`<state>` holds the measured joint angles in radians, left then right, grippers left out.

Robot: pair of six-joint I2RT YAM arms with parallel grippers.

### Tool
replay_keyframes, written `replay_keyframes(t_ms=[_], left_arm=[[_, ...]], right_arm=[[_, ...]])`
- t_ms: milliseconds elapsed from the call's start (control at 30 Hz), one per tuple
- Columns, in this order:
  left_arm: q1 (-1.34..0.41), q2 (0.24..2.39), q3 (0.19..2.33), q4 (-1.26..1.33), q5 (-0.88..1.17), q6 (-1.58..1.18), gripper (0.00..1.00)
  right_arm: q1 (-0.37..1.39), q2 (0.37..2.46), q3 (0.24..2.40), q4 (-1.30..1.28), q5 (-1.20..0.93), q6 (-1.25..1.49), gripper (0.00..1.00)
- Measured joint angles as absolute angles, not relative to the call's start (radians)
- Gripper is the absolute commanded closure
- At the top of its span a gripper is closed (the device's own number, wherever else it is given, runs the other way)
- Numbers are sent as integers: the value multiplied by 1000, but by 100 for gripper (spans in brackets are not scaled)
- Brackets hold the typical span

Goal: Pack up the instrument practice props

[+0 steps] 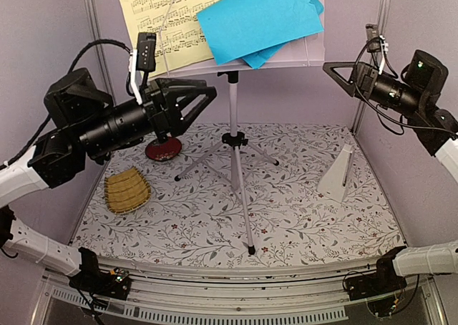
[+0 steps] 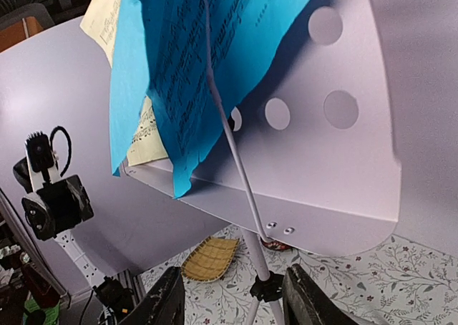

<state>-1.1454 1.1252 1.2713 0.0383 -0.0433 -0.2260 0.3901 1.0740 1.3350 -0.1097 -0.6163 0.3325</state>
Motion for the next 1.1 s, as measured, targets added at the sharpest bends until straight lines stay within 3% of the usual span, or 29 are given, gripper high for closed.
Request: replay_keyframes(t_ms=[233,500,1100], left_arm=[[-1147,1172,1399,-47,-183,-116,50],[-1149,1234,1588,-95,-252,133,38],[-1181,1290,1476,64,-525,958,32]], right_arm=[[419,1132,1377,-113,-651,351,56],[419,1133,1424,-103,-666,352,56],[419,1134,1429,-104,-687,352,53]])
